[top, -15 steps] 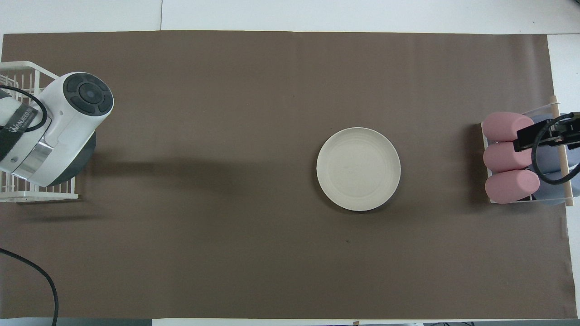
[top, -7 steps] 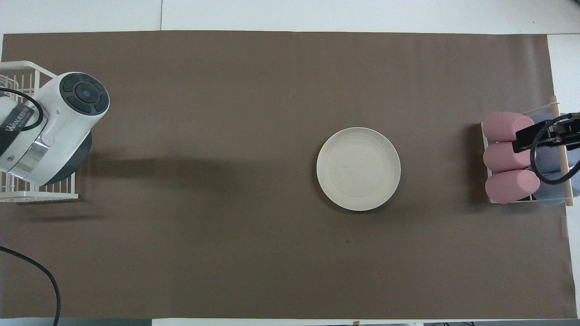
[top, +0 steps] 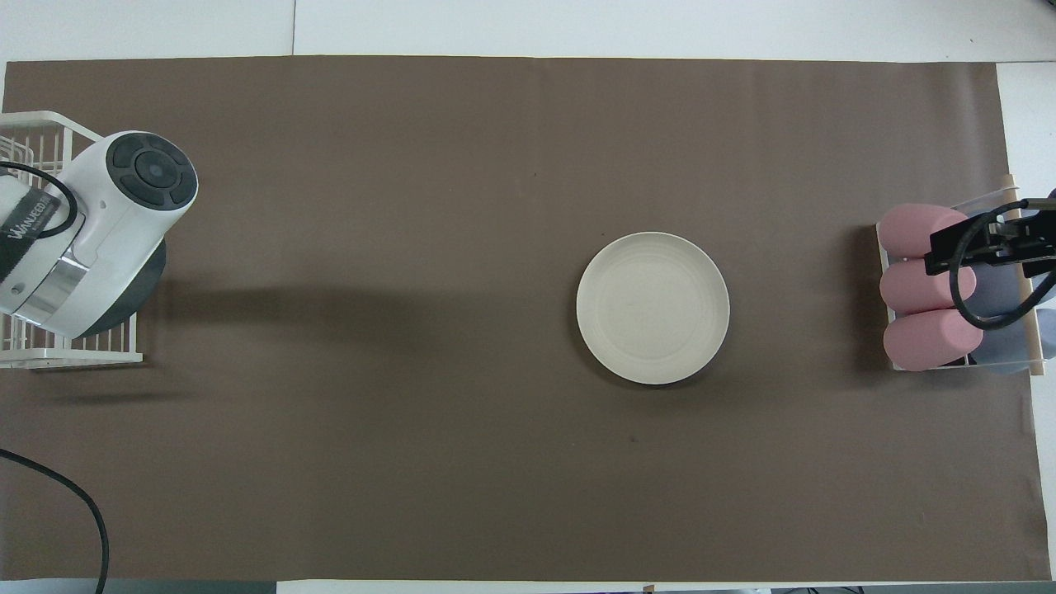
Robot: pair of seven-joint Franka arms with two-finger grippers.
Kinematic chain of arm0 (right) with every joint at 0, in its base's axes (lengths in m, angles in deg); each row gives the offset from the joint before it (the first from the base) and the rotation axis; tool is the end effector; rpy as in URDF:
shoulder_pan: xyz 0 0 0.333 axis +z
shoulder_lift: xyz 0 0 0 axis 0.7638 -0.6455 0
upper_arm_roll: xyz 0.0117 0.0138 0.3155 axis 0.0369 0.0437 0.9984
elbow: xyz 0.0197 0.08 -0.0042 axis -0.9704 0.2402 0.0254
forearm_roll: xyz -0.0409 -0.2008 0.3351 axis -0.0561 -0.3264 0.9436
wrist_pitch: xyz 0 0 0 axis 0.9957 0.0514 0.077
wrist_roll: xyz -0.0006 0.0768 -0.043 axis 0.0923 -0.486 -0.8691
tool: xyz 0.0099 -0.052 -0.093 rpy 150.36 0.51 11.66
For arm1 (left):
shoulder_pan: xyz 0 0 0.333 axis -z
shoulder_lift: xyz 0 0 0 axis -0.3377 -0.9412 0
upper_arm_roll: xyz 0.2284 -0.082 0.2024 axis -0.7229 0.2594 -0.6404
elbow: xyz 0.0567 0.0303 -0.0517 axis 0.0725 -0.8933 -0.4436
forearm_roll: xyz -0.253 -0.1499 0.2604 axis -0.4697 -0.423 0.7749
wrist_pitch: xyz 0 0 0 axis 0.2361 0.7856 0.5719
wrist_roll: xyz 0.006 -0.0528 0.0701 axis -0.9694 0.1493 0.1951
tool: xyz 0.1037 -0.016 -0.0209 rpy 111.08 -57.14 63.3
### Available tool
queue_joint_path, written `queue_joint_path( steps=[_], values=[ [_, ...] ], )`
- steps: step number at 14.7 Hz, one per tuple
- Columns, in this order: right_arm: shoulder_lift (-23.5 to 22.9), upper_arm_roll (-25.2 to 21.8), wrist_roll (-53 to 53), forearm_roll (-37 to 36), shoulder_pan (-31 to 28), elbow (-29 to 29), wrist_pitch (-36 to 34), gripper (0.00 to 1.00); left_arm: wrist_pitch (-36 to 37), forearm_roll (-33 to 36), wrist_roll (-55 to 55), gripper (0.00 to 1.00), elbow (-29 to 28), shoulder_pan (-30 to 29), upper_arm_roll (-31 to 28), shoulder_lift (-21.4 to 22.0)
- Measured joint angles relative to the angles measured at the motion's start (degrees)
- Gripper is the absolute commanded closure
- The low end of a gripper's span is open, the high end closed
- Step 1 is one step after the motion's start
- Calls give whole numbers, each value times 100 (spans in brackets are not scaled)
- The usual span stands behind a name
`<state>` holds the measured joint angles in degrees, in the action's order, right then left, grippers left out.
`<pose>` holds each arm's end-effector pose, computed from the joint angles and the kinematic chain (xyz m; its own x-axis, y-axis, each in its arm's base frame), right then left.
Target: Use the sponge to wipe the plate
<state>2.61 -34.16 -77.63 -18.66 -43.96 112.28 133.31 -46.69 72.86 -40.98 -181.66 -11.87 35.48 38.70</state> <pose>0.5480 -0.0203 0.6107 0.9923 -0.0772 -0.0968 -0.0756 -0.9969 0.0199 0.5970 -0.0180 0.4177 0.9989 -0.0472 -0.0009 -0.0306 -0.6313 -0.7749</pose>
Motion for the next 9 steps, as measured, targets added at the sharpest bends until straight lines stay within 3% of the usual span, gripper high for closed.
queue_joint_path(
  steps=[4,9],
  values=[
    [1,10,992,-3,300,-27,-18,0,8,-376,42,100,209,-1,0,10],
    [2,24,2098,-6,728,-106,-60,0,855,-2314,45,100,1474,-4,1,53]
  ],
)
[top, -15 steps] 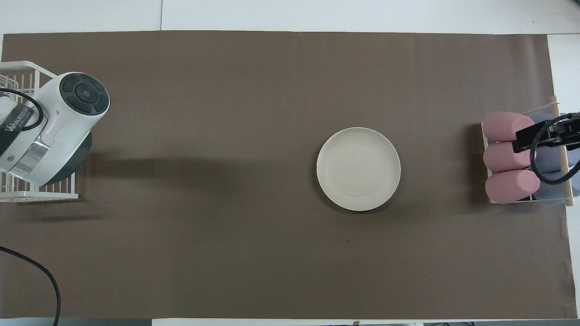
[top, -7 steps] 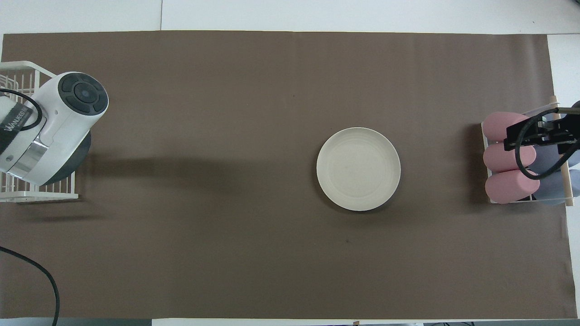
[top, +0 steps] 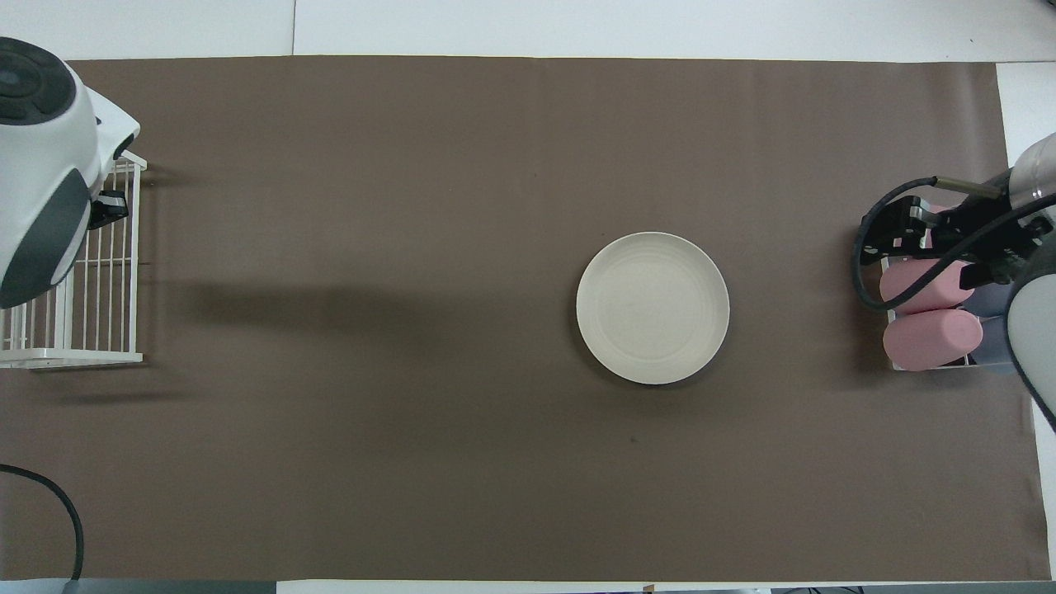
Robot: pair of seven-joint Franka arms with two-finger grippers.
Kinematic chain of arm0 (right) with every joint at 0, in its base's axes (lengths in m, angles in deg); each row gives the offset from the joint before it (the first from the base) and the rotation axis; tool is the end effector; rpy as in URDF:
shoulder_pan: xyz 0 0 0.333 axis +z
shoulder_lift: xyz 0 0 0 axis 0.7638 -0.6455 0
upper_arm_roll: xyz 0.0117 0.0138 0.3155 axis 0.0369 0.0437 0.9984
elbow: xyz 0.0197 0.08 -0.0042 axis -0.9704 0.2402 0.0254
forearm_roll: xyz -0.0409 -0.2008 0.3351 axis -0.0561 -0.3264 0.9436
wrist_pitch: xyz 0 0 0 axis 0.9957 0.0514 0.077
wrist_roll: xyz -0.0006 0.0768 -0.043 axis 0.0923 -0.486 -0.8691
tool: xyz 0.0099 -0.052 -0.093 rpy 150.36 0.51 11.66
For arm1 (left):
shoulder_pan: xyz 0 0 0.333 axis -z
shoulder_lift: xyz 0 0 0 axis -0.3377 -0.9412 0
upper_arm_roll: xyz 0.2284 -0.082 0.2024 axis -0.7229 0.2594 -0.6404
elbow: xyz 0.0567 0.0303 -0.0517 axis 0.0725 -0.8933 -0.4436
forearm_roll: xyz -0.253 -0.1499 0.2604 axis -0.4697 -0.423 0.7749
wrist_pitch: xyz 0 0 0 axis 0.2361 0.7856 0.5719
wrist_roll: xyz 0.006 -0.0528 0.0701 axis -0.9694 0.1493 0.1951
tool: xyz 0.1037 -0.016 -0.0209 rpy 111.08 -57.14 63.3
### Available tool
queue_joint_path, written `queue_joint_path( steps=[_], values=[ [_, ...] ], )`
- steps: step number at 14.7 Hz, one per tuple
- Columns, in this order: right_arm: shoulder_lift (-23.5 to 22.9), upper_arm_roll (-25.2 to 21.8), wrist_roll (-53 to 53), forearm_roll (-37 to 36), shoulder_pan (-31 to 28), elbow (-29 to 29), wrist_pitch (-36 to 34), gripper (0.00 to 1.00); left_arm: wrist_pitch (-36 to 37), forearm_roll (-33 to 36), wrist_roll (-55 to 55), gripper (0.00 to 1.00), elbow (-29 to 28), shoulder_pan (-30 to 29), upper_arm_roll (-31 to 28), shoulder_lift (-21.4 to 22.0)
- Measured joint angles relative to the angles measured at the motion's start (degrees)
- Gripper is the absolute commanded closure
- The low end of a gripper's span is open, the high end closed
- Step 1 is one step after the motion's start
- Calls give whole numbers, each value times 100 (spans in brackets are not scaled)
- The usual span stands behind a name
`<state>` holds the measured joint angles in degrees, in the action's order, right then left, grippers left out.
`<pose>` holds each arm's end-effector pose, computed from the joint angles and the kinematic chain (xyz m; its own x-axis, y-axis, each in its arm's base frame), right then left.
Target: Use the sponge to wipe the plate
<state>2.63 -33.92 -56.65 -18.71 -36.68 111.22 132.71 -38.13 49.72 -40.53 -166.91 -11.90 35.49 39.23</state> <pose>0.5453 0.0514 0.6187 0.9485 -0.3077 -0.0752 -0.3046 -0.9511 0.0506 0.6094 -0.0370 0.5136 0.9748 0.2101 0.0748 0.2191 -0.8399 -0.4965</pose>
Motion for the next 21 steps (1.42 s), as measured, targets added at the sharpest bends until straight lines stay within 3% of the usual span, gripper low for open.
queue_joint_path(
  steps=[5,9,13,16,21],
  values=[
    [0,12,1436,1,372,-247,-280,0,757,-2135,1,100,862,-115,-51,106],
    [-1,26,3345,165,1017,-311,-430,0,1041,-3672,-1,100,941,-469,-63,441],
    [0,32,5188,958,1209,-308,-355,0,1352,-5391,-7,100,866,-897,-75,789],
    [1,70,6428,1383,1450,-233,119,0,1365,-6593,-371,100,223,-1119,-80,1041],
    [1,143,7992,1651,2027,-44,849,0,625,-8246,-1960,100,-2098,-1156,-63,2165]
  ],
)
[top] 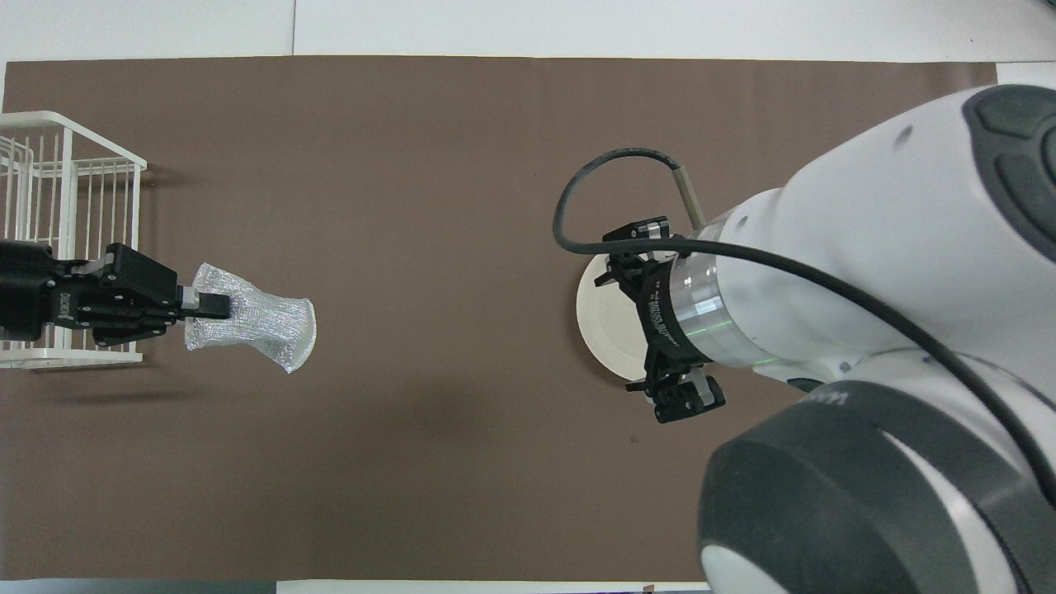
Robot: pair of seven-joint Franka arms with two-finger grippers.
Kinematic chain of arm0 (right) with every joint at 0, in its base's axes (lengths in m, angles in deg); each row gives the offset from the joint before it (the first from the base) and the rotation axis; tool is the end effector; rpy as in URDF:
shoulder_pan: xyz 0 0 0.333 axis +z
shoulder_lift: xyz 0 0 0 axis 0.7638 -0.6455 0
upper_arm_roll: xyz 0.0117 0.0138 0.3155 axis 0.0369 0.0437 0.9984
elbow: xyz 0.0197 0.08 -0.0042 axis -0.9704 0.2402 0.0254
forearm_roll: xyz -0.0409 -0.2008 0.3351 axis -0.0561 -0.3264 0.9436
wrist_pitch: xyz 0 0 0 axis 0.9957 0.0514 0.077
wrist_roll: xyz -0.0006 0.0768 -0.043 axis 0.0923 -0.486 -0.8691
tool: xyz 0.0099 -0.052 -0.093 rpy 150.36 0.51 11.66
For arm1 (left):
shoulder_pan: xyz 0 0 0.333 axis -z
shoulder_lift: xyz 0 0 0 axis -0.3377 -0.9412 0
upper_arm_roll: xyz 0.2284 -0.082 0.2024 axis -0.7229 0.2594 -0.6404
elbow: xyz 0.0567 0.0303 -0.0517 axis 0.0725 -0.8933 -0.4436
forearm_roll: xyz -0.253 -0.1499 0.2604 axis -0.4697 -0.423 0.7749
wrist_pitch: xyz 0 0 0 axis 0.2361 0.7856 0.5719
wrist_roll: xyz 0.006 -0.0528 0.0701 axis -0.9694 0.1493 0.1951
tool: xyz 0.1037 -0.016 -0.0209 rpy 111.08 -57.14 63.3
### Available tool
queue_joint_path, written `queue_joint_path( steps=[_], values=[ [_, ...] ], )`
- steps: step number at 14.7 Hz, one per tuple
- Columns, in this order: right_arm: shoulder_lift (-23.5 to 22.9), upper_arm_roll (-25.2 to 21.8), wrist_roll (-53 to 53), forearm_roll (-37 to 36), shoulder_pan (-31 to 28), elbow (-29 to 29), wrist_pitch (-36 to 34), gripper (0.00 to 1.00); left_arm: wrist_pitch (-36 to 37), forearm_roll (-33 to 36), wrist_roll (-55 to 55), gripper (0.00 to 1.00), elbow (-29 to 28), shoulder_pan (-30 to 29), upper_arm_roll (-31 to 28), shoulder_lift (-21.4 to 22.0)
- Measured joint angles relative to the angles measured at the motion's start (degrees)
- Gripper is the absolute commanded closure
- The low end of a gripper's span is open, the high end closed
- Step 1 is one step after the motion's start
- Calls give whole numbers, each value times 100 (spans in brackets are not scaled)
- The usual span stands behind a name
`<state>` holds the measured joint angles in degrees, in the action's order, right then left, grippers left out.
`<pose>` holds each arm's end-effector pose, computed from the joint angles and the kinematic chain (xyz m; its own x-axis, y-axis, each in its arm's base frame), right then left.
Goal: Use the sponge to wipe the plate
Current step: 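Grasp the clear scrubber from the left gripper with the right gripper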
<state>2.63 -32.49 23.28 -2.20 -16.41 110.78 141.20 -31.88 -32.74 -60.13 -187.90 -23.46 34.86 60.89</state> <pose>0.4885 0.2827 0.6388 0.2270 -0.9340 -0.2759 -0.9718 -0.2359 -0.0011 0.4896 -0.0512 0.5728 0.9402 0.1227 -0.3177 0.3281 -0.5768 0.7481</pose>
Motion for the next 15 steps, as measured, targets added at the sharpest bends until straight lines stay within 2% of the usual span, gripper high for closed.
queue_joint_path(
  steps=[2,7,11,15],
  values=[
    [-25,8,658,133,288,79,382,0,-188,-587,-581,100,-715,31,10,355],
    [-357,32,2137,390,1100,157,1312,0,-501,-1693,-1782,100,-1783,52,29,766],
    [-424,32,2652,647,1364,255,2051,0,-556,-2286,-2600,100,-2298,177,54,871],
    [-447,39,2769,660,1913,849,3100,0,-416,-2643,-3059,100,-2543,373,65,833]
  ],
)
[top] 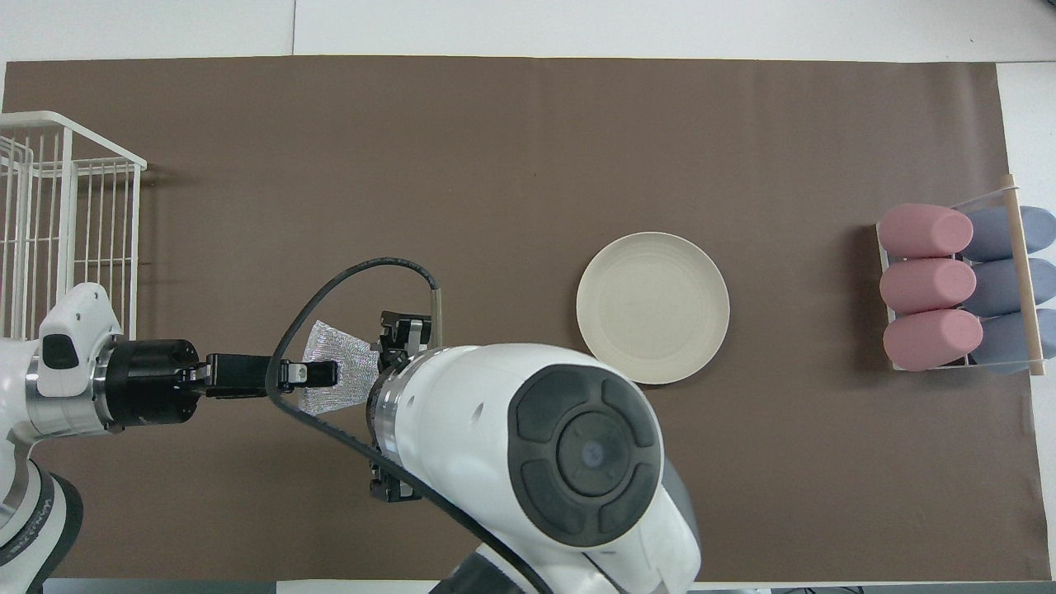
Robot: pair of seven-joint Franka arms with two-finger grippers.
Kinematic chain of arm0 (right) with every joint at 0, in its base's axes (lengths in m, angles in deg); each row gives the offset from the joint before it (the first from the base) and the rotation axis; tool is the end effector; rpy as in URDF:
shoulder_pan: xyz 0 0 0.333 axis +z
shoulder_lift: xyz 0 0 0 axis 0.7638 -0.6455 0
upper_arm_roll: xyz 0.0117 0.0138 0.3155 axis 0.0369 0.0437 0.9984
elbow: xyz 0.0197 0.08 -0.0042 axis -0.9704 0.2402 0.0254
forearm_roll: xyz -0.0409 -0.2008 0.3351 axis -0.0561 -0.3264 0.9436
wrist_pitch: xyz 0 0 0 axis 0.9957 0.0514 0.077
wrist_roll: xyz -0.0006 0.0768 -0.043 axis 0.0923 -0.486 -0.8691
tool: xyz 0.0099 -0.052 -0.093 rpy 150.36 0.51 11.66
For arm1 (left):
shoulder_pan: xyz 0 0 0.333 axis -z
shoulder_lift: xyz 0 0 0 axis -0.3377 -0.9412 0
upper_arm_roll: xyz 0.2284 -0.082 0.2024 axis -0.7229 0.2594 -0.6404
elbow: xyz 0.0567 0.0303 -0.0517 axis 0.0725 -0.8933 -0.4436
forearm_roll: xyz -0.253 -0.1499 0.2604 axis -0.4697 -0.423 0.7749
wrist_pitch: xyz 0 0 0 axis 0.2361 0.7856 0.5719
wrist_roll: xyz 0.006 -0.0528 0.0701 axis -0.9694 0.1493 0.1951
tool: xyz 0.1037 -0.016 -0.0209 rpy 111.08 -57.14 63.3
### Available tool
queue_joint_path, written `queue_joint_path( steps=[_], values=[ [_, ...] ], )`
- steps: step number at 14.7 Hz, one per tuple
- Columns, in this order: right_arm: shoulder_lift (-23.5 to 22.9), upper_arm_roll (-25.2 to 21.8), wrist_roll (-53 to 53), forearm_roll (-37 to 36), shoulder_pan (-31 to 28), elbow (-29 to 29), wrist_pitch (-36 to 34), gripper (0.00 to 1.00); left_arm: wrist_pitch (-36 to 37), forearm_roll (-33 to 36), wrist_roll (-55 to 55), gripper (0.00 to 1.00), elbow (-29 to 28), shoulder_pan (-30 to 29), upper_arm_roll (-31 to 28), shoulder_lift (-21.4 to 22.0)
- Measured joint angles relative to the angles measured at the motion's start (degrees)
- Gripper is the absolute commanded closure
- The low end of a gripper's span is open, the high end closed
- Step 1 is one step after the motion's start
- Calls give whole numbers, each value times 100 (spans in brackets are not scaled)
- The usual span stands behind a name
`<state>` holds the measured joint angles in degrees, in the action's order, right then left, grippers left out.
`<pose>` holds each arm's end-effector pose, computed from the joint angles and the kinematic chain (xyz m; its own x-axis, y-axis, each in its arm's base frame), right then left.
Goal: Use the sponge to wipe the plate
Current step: 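Grasp the clear scrubber from the left gripper with the right gripper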
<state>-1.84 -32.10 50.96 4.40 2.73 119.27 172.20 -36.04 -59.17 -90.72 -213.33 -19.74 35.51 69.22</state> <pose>0.4157 0.4673 0.5766 -0.0423 -0.8697 -0.4918 -0.9983 0.0570 -0.0149 0.4208 -0.1021 0.4769 0.9948 -0.0295 -0.0979 0.0905 -0.1916 0.9773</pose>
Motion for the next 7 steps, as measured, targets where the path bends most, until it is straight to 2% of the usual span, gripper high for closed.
queue_joint_path(
  steps=[2,7],
  values=[
    [-5,-1,14,0,70,140,202,0,173,-24,-113,100,-4,3,-15,-45],
    [2,-37,-95,-7,33,147,122,0,290,-30,-250,100,-4,2,-37,-85]
  ],
)
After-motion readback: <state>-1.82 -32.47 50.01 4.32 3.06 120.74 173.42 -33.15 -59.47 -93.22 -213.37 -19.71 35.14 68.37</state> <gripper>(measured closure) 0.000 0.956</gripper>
